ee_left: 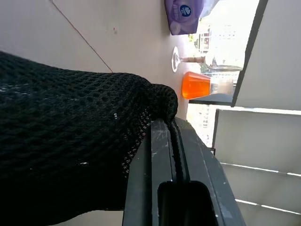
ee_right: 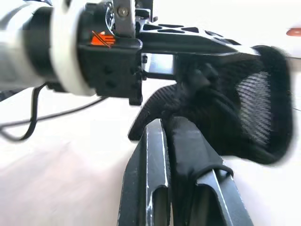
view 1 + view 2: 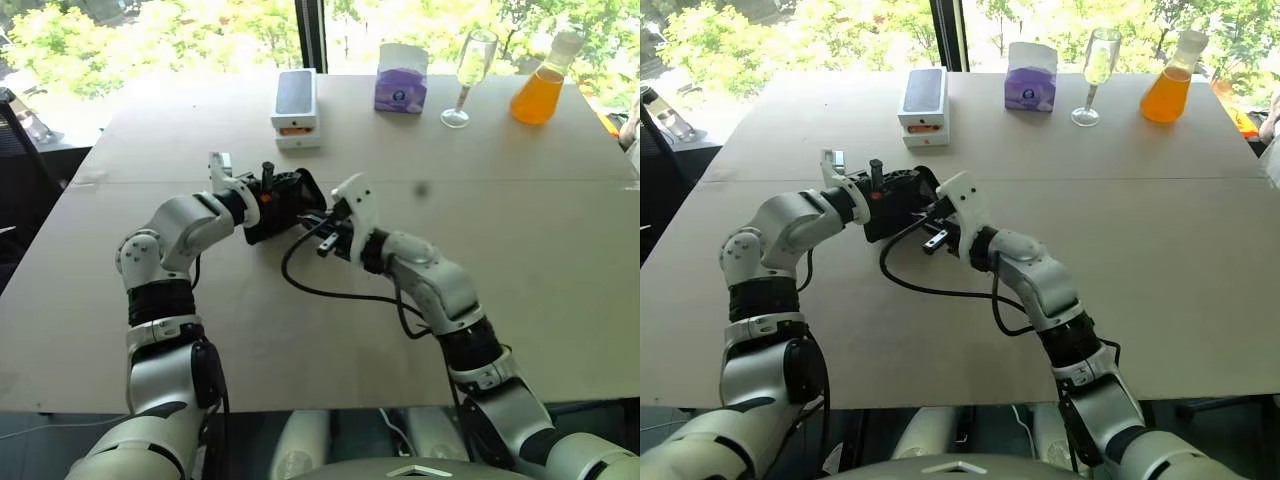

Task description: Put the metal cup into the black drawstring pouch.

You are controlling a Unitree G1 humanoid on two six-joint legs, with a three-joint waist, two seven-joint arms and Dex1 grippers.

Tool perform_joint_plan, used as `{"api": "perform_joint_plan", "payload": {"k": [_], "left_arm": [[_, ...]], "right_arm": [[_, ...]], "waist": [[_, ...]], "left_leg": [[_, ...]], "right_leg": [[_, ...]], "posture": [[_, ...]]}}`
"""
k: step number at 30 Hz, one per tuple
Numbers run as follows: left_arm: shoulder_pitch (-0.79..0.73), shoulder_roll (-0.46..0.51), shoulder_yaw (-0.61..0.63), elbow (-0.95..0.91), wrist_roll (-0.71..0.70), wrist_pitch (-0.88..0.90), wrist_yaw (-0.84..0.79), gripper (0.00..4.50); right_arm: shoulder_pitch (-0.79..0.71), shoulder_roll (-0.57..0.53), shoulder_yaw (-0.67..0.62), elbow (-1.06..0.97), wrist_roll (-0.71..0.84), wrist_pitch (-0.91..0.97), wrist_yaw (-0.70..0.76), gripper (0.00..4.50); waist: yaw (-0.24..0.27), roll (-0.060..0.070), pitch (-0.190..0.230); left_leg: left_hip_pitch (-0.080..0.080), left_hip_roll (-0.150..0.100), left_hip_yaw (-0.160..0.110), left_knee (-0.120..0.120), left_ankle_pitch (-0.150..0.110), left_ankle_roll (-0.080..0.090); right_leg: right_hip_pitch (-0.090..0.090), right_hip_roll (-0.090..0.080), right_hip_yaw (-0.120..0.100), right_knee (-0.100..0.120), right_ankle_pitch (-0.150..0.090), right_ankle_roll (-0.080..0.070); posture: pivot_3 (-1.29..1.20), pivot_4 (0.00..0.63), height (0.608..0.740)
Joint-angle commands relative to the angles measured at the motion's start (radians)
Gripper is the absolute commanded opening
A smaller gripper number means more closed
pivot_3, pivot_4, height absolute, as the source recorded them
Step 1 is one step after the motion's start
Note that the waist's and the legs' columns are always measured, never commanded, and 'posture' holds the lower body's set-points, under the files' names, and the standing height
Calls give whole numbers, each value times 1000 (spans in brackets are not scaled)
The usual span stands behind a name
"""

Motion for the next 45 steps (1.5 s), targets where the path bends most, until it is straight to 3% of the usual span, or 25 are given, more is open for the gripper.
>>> {"api": "perform_joint_plan", "payload": {"k": [1, 6, 11, 14, 17, 18, 31, 45], "left_arm": [[-12, 38, -35, -65, 108, 30, -140, 0], [-12, 50, -109, -150, 268, 57, -350, 0], [-48, -13, -41, -73, 240, 20, -313, 0], [-52, -39, 4, -37, 183, 20, -253, 0], [-51, -55, 46, -6, 119, 22, -191, 0], [-49, -57, 56, 3, 99, 26, -172, 0], [-78, -29, 96, 124, -34, 62, -93, 0], [-29, -58, 60, 1, -123, 41, -5, 0]], "right_arm": [[24, -62, -68, -219, 122, 110, 48, 127], [-19, -131, -169, -286, 219, 205, 43, 127], [-25, -191, -108, -255, 166, 216, 40, 127], [-9, -139, -74, -236, 175, 217, 17, 877], [-7, -82, -45, -177, 123, 201, -59, 2261], [-6, -65, -44, -168, 125, 196, -65, 2512], [-91, 89, -92, 44, 93, 94, -126, 2512], [-149, 142, -101, 168, 82, 26, -104, 2512]], "waist": [[1, 0, 0], [-3, 0, 0], [-5, 0, 0], [-7, 0, 0], [-7, 0, 0], [-6, 0, 0], [-8, 0, 0], [-7, 0, 0]], "left_leg": [[0, 0, 0, 0, 0, 0], [0, 0, 0, -1, 0, 0], [0, 0, 0, -1, 0, 0], [0, 0, 1, -1, 0, 0], [0, 1, 1, -1, 0, 0], [0, 1, 1, -1, 0, 0], [0, 0, 0, -1, 0, 0], [0, 0, 1, -1, 0, 0]], "right_leg": [[0, 0, 0, 0, 0, 0], [0, 1, 0, 1, 0, 0], [0, 1, 1, 0, 0, 0], [0, 1, 2, 0, 0, 0], [-2, 1, 3, 1, 0, 0], [-2, 1, 3, 2, 0, 0], [-3, 1, 3, 2, 0, 0], [-5, 0, 3, 3, 0, 0]], "posture": [[0, 150, 740], [0, 150, 740], [0, 150, 740], [0, 150, 740], [0, 150, 740], [0, 150, 740], [0, 150, 740], [0, 150, 740]]}}
